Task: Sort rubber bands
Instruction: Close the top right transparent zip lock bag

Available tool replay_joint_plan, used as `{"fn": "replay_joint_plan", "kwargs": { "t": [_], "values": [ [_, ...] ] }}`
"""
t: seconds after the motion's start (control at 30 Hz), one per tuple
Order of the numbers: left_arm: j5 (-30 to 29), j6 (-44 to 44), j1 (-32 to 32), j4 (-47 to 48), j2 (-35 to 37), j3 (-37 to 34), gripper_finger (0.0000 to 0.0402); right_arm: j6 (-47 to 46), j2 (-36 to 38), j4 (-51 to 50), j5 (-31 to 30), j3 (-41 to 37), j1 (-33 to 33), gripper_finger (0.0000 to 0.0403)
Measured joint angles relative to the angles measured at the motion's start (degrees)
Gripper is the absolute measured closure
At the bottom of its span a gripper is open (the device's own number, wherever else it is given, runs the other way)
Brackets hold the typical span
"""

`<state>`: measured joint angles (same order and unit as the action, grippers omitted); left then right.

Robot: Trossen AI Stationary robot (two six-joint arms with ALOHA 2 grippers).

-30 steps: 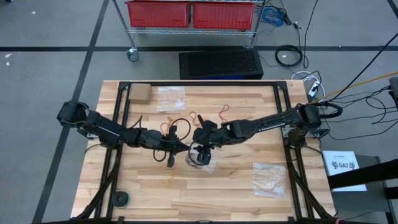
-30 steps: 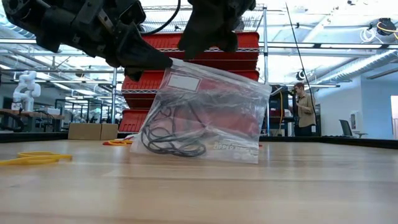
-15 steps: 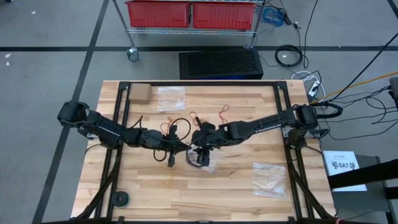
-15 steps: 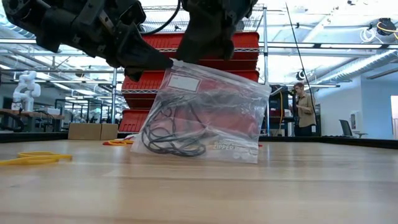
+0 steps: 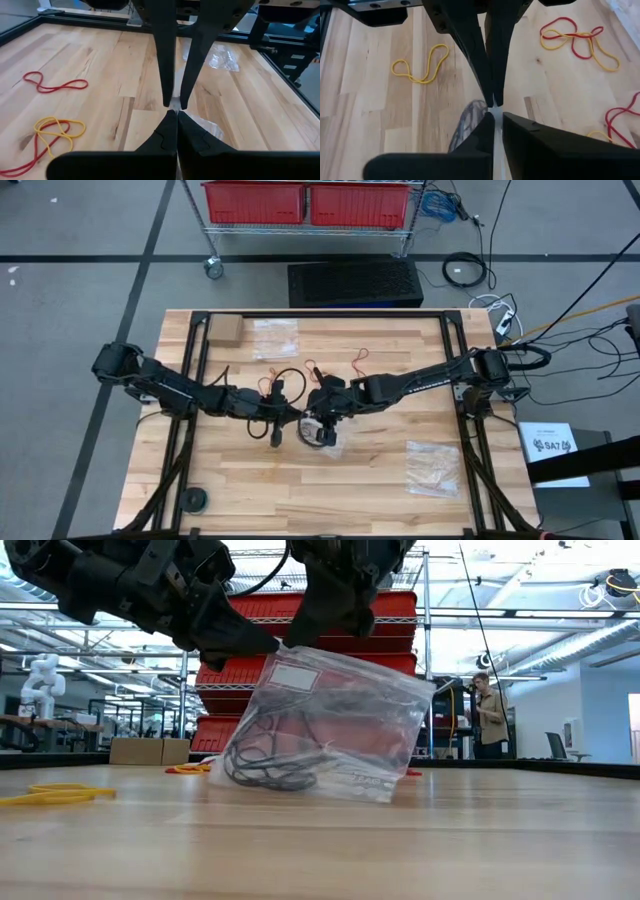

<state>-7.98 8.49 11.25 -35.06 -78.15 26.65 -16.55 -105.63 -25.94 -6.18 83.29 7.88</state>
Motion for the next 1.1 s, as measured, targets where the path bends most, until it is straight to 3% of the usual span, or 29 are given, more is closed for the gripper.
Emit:
{"fn": "replay_joint_plan", "kwargs": {
  "t": [1.1],
  "values": [
    [-2.0,0.2,0.0,-0.1,0.5,0.0,0.0402,-8.1,0.1,-20.0,0.2,0.0,3.5,0.0393]
  ]
}}
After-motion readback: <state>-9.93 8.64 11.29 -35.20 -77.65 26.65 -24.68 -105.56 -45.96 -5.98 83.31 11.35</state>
